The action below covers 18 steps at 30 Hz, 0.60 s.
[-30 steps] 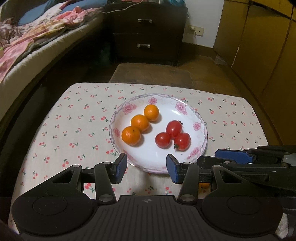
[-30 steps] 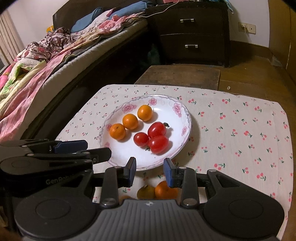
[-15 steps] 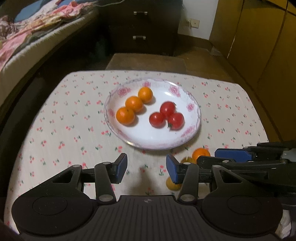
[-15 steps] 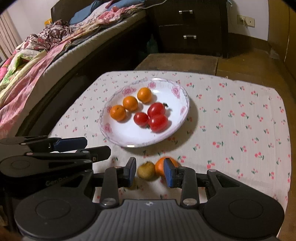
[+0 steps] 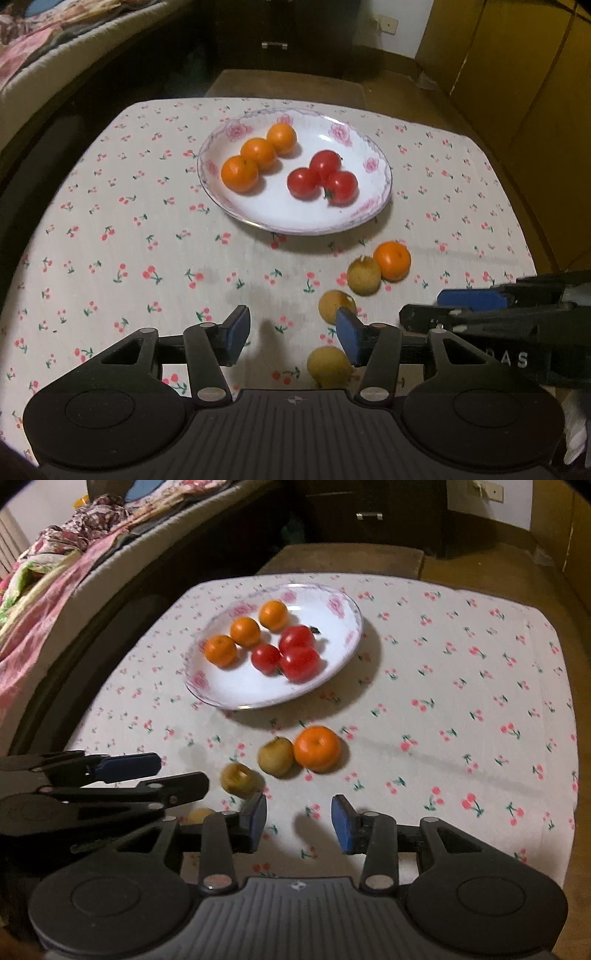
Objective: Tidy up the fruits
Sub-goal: 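Grasp a small brown fruit with the left gripper while the right gripper grasps an orange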
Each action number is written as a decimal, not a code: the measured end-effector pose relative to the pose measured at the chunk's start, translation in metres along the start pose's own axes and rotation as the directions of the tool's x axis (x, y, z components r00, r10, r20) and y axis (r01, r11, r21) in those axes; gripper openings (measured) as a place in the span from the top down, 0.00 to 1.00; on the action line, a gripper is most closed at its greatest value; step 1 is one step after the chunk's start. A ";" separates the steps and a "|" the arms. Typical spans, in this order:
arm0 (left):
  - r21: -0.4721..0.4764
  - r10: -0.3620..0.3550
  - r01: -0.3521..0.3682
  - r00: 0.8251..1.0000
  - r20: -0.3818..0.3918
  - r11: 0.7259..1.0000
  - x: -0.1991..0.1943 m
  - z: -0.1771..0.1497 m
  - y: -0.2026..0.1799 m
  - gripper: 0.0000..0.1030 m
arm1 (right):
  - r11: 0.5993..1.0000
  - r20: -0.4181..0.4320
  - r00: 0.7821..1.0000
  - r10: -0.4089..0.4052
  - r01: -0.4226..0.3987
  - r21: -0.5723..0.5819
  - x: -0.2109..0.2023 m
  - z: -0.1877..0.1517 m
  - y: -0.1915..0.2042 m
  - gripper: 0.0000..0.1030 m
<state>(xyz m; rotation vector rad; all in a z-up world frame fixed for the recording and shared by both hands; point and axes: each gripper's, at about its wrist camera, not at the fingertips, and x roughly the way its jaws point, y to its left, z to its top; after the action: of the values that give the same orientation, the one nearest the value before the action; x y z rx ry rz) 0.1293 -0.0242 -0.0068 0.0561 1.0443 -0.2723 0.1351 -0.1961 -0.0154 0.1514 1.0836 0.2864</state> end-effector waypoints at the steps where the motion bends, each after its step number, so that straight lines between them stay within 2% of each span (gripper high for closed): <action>1: 0.005 0.002 -0.002 1.000 -0.005 1.000 0.001 -0.002 -0.001 0.42 | 1.000 -0.003 1.000 -0.007 0.007 -0.002 0.000 0.000 -0.001 0.62; 5: 0.021 0.008 -0.007 1.000 -0.030 1.000 0.008 -0.008 -0.005 0.42 | 1.000 -0.005 1.000 -0.017 0.017 0.005 0.000 -0.001 -0.004 0.62; 18: 0.043 -0.035 0.037 0.998 -0.056 0.998 0.014 -0.016 -0.018 0.43 | 0.999 0.001 1.000 -0.025 0.025 0.020 0.001 0.003 -0.008 0.62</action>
<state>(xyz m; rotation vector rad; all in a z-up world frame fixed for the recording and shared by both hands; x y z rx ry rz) 0.1179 -0.0415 -0.0252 0.0845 1.0951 -0.3278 0.1393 -0.2032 -0.0175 0.1558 1.0868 0.2525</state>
